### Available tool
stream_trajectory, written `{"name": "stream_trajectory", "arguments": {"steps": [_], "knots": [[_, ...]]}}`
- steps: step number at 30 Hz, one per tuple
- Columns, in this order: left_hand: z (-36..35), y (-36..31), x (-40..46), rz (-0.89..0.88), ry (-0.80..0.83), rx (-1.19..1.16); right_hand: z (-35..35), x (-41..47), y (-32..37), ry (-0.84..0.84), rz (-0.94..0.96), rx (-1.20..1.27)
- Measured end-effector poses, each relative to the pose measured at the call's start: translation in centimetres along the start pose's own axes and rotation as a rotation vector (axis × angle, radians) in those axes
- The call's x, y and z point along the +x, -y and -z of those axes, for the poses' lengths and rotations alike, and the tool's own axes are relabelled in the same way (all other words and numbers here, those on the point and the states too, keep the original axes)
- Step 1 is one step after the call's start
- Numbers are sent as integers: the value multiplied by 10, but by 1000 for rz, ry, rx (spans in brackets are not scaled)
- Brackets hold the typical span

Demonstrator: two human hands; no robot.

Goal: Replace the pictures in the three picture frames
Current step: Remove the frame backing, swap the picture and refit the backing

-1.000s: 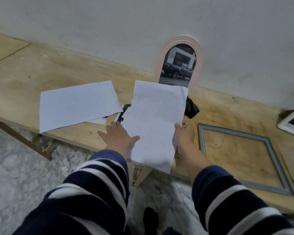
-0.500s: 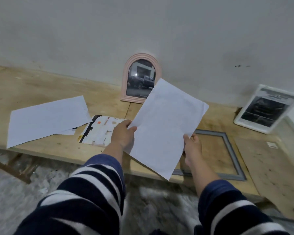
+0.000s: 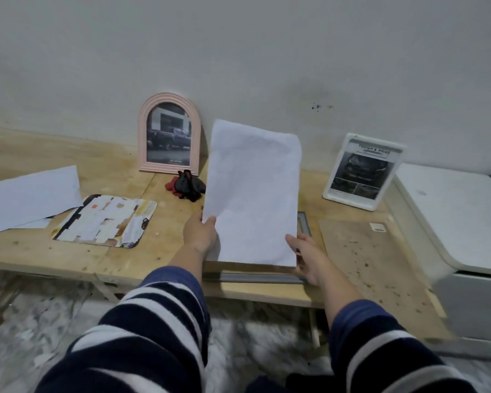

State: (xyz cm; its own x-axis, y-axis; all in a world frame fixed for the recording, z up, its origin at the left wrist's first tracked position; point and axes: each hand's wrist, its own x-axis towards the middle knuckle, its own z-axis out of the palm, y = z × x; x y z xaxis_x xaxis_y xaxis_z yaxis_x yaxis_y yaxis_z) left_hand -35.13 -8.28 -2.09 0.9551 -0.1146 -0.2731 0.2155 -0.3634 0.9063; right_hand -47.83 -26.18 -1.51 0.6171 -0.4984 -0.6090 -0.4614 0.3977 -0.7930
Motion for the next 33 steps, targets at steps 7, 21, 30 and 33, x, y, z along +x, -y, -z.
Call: {"name": "stream_trajectory", "arguments": {"steps": [7, 21, 30, 33], "knots": [[-47, -12, -11, 100, 5, -220, 29, 13, -4, -47, 9, 70], [-39, -33, 41, 77, -16, -368, 50, 38, 17, -275, 97, -135], [-35, -30, 49, 121, -51, -376, 34, 43, 26, -358, 102, 31], [-35, -28, 51, 144, -37, -400, 33, 42, 27, -375, 111, 51]]}}
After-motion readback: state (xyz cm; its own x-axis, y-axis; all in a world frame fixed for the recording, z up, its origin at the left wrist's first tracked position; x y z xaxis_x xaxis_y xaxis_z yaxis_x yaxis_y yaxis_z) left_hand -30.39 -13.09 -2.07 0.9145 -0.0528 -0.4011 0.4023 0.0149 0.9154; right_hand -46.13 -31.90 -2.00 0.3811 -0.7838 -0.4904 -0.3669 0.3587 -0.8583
